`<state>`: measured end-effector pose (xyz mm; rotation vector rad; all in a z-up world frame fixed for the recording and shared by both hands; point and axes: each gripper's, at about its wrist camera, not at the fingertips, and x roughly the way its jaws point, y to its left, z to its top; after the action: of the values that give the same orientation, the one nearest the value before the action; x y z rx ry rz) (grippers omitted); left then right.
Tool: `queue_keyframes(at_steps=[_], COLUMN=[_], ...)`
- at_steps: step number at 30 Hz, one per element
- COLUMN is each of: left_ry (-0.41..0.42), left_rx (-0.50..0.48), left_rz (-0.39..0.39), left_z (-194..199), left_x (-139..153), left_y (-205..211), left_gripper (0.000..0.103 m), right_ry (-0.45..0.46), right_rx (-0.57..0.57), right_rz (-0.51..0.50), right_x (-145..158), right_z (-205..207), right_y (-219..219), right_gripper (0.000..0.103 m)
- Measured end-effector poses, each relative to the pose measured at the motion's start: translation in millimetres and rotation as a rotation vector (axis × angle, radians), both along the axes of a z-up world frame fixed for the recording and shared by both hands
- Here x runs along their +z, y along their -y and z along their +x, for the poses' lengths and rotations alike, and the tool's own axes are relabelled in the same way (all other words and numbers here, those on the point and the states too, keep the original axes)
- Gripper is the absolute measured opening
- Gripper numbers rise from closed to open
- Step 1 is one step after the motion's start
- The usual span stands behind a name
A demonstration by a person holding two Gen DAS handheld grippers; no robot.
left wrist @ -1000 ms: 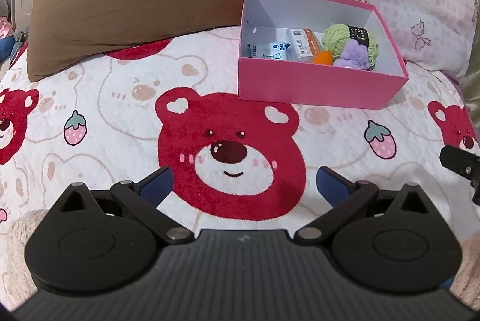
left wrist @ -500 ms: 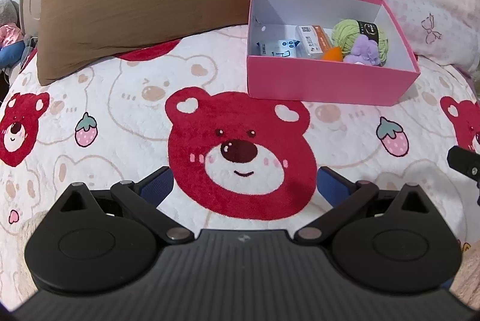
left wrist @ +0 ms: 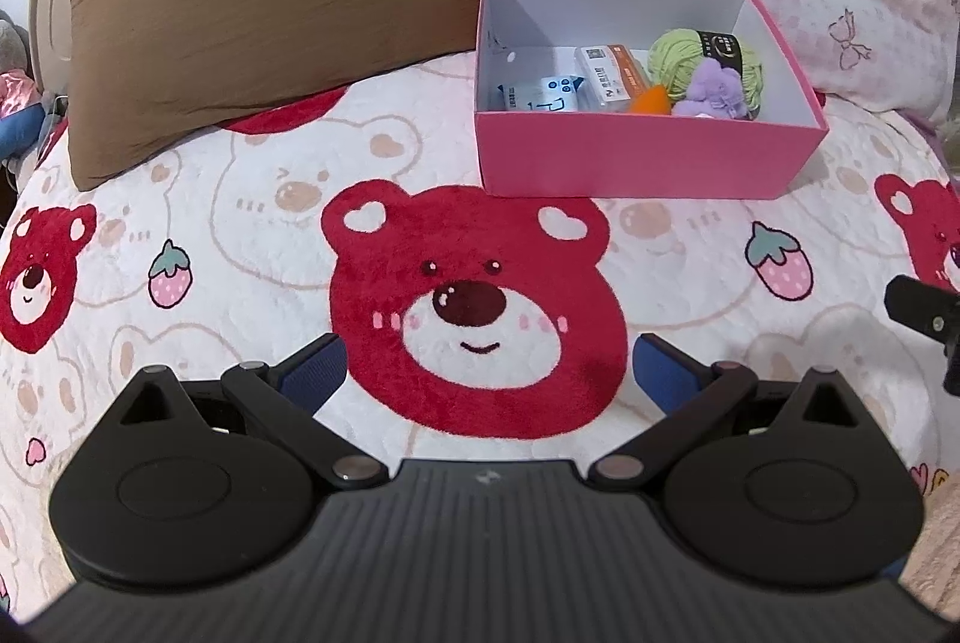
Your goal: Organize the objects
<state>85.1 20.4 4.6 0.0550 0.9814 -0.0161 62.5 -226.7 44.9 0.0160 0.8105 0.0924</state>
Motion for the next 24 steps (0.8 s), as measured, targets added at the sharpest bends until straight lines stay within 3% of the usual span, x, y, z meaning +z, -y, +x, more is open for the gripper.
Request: queue_keyframes(at_steps=[24], left_ry=[0.01], left_rx=[0.005], left_rz=[0.013], left_z=[1.0], left_x=[0.8], left_y=[-1.8], left_gripper=[0.103], right_ry=[0.011], right_rx=[0.015], right_rz=[-0.035], right_x=[-1.6], right_z=[-0.4], right_y=[-2.9], right_gripper=[0.103])
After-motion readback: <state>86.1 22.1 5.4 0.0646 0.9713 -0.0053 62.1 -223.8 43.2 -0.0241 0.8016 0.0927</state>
